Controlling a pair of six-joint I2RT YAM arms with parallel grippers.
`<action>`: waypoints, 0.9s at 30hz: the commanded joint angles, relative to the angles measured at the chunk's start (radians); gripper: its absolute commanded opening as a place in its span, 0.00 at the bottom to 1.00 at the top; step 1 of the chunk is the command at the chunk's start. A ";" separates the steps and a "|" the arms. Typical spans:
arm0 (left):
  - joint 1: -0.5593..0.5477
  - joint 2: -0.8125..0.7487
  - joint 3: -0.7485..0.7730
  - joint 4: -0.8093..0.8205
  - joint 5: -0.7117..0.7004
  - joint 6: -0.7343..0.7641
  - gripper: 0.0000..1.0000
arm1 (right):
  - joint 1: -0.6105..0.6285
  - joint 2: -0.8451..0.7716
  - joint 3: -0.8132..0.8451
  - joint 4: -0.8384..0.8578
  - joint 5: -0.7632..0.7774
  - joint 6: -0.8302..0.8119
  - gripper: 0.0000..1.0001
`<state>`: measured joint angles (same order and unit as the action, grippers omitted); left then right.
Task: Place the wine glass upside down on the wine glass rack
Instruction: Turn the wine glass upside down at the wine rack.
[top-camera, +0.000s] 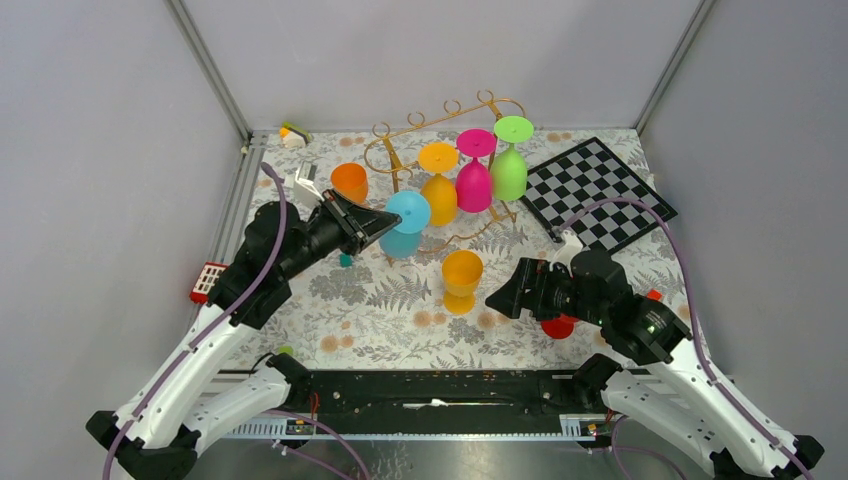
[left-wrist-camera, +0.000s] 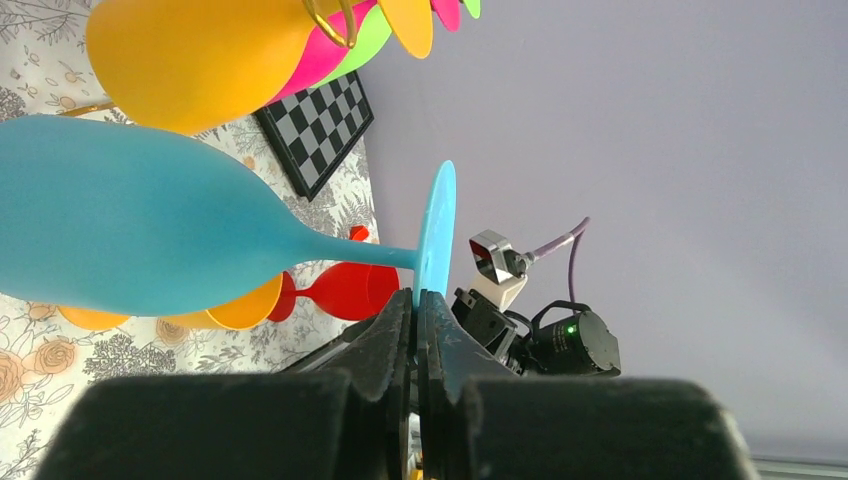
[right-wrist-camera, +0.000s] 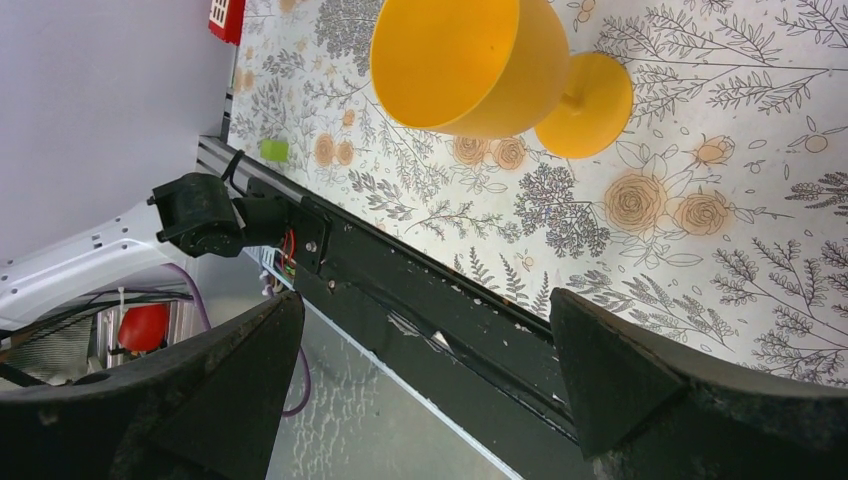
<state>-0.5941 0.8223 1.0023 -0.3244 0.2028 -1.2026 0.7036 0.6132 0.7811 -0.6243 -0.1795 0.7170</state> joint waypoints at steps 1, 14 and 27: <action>0.013 0.008 0.049 0.100 -0.016 -0.011 0.00 | -0.009 0.010 0.016 0.003 -0.012 -0.021 1.00; 0.047 0.064 0.015 0.203 -0.008 -0.080 0.00 | -0.009 0.001 0.009 0.002 -0.005 -0.029 1.00; 0.103 0.100 0.016 0.232 -0.014 -0.150 0.00 | -0.010 0.008 0.016 -0.014 0.005 -0.036 1.00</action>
<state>-0.5102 0.9031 1.0019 -0.1841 0.1867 -1.3003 0.7036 0.6090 0.7811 -0.6357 -0.1772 0.7017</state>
